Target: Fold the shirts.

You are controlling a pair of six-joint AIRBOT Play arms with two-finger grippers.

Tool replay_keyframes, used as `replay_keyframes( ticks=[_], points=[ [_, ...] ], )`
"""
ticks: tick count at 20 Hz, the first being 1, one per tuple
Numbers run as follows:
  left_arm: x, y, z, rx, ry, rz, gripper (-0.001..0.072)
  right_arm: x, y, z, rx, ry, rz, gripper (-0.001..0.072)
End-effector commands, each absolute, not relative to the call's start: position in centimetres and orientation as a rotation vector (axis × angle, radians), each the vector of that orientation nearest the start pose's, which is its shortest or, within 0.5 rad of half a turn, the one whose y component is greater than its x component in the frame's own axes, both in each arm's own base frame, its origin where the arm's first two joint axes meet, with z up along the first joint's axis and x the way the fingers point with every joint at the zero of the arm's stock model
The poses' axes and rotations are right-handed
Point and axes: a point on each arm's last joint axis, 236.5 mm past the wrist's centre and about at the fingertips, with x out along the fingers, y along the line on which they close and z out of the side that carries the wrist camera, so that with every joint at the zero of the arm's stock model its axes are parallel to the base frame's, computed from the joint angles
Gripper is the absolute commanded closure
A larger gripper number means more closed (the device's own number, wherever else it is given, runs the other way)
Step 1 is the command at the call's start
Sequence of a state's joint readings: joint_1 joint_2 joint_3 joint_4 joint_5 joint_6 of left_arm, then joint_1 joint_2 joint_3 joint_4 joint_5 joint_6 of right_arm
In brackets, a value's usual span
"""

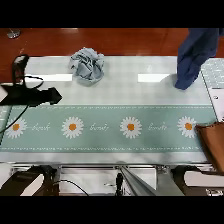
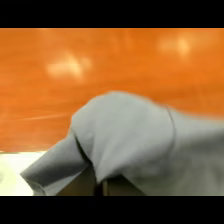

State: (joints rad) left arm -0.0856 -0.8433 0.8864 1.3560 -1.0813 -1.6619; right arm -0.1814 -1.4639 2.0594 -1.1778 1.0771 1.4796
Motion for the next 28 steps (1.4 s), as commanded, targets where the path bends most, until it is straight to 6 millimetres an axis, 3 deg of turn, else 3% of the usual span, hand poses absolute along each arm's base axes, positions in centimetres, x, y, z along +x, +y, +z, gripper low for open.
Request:
replay_keyframes(
  ticks=[1,6,9,11,15,17,20,22,23,24,25,26,28],
  points=[
    [29.6,-8.4,9.5,-0.294,0.926,-0.206,0.0007,45.8,3.9,41.0,0.129,0.278,0.251,0.0692],
    [29.2,-9.4,10.3,-0.337,0.916,-0.239,0.0007,39.7,8.3,46.2,0.006,0.148,0.362,0.0693],
    [29.4,-9.4,10.4,-0.342,0.902,-0.239,0.0007,36.7,11.6,45.6,-0.012,0.201,0.462,0.0693],
    [29.5,-9.4,10.5,-0.343,0.899,-0.239,0.0007,35.3,15.0,41.3,-0.005,0.367,0.57,0.0692],
    [29.6,-9.4,10.5,-0.343,0.896,-0.239,0.0008,32.8,25.3,29.1,-0.026,0.684,0.827,0.0692],
    [29.6,-9.4,10.5,-0.341,0.896,-0.238,0.0008,32.5,29.7,21.9,-0.027,0.804,0.868,0.0692],
    [30.3,-8.7,10.9,-0.334,0.861,-0.217,0.0008,32.2,34.7,8.9,0.045,1.017,0.815,0.0692],
    [30.5,-8.7,11.0,-0.336,0.85,-0.215,0.0007,30.0,38.4,3.5,0.101,1.145,0.854,0.0691],
    [30.5,-8.7,10.9,-0.336,0.855,-0.215,0.0007,29.2,40.1,2.1,0.146,1.183,0.87,0.0663],
    [30.6,-8.7,10.7,-0.337,0.862,-0.214,0.0008,28.4,41.5,1.5,0.185,1.209,0.898,0.0447],
    [30.7,-8.7,10.5,-0.337,0.869,-0.213,0.0007,27.7,42.4,1.3,0.192,1.215,0.949,0.0109],
    [30.7,-8.8,10.2,-0.341,0.879,-0.213,0.0007,27.6,42.1,1.3,0.131,1.2,0.993,0.0083],
    [30.6,-9.4,9.5,-0.349,0.914,-0.227,0.0008,29.9,37.8,2.1,0.047,1.231,0.934,0.0083]
  ],
)
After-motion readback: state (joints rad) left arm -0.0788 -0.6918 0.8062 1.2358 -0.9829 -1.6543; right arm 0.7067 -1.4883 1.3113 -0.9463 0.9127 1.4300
